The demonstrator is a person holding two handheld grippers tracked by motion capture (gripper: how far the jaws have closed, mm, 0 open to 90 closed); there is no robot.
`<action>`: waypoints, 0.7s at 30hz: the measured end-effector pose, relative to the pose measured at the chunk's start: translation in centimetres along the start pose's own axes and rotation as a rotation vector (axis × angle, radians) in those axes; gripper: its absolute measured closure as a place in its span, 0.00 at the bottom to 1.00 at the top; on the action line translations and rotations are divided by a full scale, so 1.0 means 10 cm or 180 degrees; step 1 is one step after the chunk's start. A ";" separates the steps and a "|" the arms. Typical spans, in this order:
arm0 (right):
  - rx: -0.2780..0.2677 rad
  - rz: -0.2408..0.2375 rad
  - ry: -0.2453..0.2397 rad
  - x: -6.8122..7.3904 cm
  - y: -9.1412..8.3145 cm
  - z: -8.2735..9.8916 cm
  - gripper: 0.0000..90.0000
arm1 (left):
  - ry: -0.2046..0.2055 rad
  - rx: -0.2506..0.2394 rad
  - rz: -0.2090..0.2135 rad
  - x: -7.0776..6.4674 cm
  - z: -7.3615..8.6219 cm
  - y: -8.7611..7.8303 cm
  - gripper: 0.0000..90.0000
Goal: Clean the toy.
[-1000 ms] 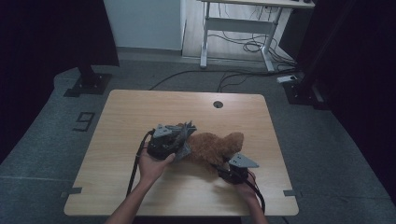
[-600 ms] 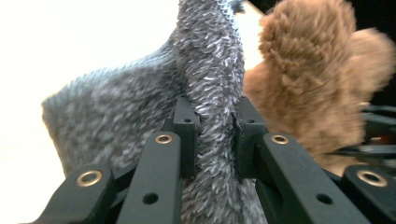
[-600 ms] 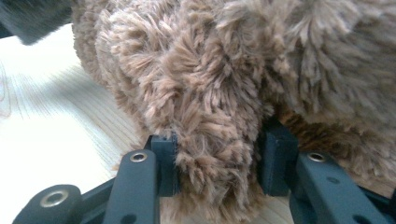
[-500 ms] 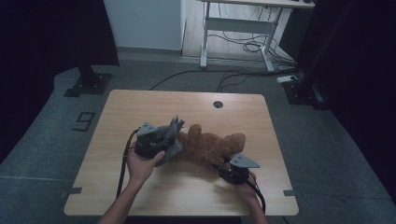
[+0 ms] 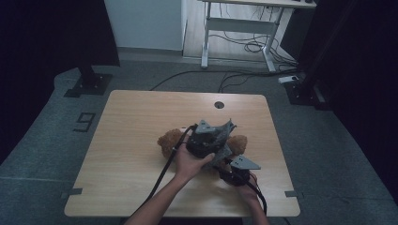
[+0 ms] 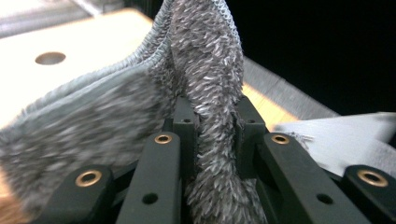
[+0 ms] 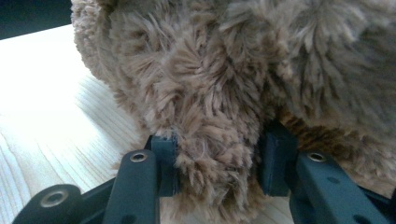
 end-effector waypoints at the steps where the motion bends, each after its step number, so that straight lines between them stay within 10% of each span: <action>1: 0.0002 0.0005 -0.0006 0.00 0.00 0.00 0.64 | -0.0029 0.0063 -0.0014 0.01 0.01 0.09 0.83; 8: 0.0001 -0.0008 0.0011 -0.01 0.01 0.01 0.64 | -0.0073 0.0193 0.0151 -0.12 0.06 0.34 0.83; 13: 0.0015 0.0005 -0.0004 0.01 0.00 0.00 0.64 | 0.0133 0.0203 0.0125 -0.29 -0.02 0.36 0.83; 21: 0.0043 0.0005 -0.0048 0.02 0.02 0.01 0.64 | -0.0048 0.0347 0.0108 -0.03 0.17 0.38 0.84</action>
Point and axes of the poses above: each handheld gripper's, and its own axes: y roughly forward along the jaws, z roughly out of its underside, x roughly to its left, the point moved 2 cm from there along y, roughly forward along the jaws, and after that the axes turned 6 degrees about -z, right-handed, at the moved point
